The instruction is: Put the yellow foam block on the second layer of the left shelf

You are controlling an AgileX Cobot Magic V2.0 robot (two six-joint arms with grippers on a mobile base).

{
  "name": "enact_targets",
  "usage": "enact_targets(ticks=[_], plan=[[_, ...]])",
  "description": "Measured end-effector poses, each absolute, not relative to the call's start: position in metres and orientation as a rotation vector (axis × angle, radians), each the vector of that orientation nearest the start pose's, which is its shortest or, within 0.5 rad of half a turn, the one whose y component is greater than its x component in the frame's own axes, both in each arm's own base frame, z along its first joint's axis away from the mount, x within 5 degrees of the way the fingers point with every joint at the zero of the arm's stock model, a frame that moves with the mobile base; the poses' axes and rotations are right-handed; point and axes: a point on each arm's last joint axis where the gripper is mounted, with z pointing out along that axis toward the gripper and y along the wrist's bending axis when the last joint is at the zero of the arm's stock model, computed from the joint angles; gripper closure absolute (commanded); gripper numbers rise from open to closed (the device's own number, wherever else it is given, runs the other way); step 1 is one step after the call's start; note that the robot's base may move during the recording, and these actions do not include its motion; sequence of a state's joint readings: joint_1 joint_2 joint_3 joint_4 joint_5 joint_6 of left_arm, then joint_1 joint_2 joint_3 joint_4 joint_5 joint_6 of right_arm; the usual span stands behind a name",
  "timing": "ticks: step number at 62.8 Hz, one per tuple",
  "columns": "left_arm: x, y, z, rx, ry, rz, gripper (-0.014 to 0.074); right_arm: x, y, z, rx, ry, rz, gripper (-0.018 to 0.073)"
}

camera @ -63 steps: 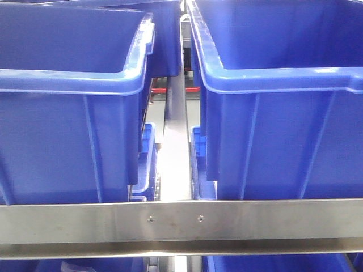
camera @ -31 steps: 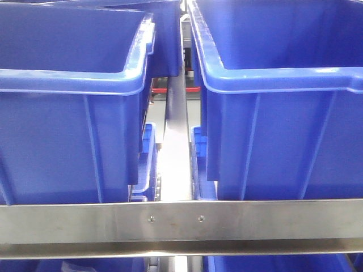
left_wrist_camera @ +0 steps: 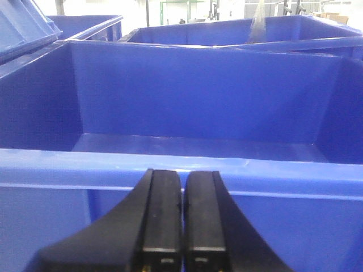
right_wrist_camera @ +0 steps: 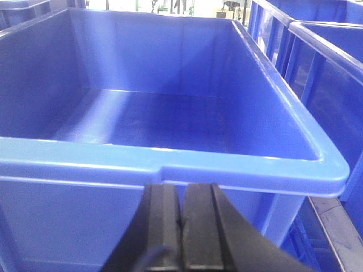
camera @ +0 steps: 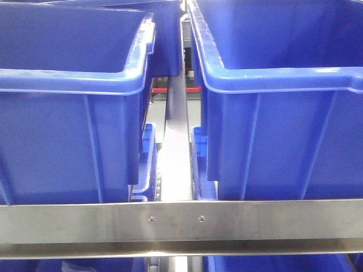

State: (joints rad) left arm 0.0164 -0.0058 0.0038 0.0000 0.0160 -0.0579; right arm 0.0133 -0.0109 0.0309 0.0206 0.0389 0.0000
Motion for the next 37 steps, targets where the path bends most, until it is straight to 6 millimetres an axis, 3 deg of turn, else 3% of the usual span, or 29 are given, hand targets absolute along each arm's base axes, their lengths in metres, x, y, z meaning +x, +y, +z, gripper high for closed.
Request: enact_targets(ticks=[37], plan=[[0.0559,0.0009,0.2108,-0.056,1.497,-0.033,0.0472,0.0569,0.0008,0.2,0.005,1.54,0.027,0.0505]])
